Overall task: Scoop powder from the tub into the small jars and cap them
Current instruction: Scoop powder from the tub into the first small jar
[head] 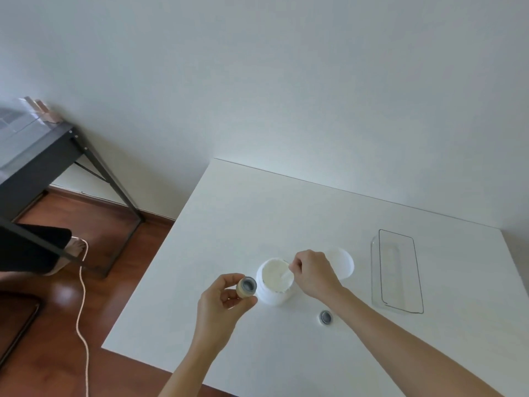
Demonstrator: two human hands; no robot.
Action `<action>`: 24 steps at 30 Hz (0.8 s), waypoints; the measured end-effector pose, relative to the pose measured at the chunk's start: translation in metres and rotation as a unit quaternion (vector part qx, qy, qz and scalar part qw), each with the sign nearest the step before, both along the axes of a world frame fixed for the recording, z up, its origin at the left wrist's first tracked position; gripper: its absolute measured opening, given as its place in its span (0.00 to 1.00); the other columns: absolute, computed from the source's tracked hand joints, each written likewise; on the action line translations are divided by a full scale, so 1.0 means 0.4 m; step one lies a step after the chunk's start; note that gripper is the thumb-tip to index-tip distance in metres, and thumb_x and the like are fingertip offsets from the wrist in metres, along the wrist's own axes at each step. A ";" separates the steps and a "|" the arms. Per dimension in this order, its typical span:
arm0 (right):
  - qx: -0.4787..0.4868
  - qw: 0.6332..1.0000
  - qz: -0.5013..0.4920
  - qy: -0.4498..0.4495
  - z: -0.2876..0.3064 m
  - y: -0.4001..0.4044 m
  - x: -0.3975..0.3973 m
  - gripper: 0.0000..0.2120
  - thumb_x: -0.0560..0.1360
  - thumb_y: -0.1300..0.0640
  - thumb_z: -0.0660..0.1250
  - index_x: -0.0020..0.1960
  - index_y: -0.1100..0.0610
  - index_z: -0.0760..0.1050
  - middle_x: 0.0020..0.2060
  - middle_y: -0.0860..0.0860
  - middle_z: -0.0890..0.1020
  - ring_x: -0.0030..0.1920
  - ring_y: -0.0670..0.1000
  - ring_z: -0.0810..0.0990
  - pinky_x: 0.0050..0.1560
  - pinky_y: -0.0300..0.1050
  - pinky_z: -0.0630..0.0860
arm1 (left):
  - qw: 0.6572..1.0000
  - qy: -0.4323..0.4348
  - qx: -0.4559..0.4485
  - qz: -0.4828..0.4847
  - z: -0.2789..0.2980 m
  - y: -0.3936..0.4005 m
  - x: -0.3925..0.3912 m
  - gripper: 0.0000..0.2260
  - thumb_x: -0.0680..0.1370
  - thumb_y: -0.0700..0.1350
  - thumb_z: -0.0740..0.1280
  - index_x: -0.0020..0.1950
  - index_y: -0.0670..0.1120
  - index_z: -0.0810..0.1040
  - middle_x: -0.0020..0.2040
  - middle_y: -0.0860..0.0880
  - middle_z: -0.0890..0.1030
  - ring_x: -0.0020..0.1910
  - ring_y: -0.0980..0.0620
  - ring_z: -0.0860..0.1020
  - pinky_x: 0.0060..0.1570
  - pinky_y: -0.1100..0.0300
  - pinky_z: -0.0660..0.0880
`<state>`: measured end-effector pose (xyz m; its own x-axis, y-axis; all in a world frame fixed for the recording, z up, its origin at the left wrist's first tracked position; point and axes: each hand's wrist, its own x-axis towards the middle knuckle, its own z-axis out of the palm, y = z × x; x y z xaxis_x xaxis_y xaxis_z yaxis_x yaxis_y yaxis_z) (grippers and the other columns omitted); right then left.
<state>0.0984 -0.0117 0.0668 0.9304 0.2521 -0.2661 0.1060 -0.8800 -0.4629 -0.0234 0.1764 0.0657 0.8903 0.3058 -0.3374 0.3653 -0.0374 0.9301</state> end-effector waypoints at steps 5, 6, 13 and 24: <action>0.087 0.988 -0.105 0.067 0.003 -0.024 -0.009 0.13 0.76 0.59 0.65 0.33 0.58 0.74 0.27 0.45 0.74 0.27 0.41 0.70 0.28 0.32 0.64 | 1.000 -0.002 0.000 0.006 -0.007 -0.002 0.005 0.16 0.70 0.36 0.77 0.47 0.58 0.82 0.41 0.51 0.87 0.38 0.54 0.83 0.41 0.65 0.78; 0.100 0.984 -0.122 0.079 0.003 -0.032 -0.010 0.13 0.76 0.58 0.66 0.33 0.58 0.74 0.27 0.46 0.73 0.27 0.42 0.69 0.28 0.32 0.64 | 1.000 -0.002 -0.001 0.008 -0.009 -0.005 0.005 0.16 0.70 0.36 0.77 0.47 0.58 0.82 0.42 0.51 0.87 0.39 0.54 0.83 0.41 0.64 0.78; 0.225 0.940 -0.202 0.157 0.064 -0.078 -0.005 0.09 0.75 0.58 0.67 0.37 0.61 0.78 0.29 0.49 0.75 0.31 0.49 0.70 0.34 0.40 0.66 | 1.000 -0.001 0.022 0.011 -0.015 -0.028 0.026 0.15 0.70 0.35 0.77 0.48 0.55 0.82 0.43 0.55 0.86 0.38 0.54 0.83 0.41 0.65 0.77; 0.316 0.898 -0.180 0.249 0.185 -0.084 0.002 0.07 0.75 0.60 0.67 0.40 0.61 0.78 0.29 0.50 0.74 0.30 0.48 0.69 0.31 0.38 0.66 | 1.000 -0.027 0.003 -0.014 0.021 -0.087 0.083 0.16 0.70 0.34 0.77 0.49 0.54 0.82 0.46 0.58 0.86 0.38 0.57 0.83 0.39 0.67 0.76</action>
<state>0.0993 -0.0452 0.1409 0.7874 0.2063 -0.5809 -0.4905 -0.3610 -0.7932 0.0100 0.1414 0.0741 0.9154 0.2826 -0.2868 0.3134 -0.0532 0.9481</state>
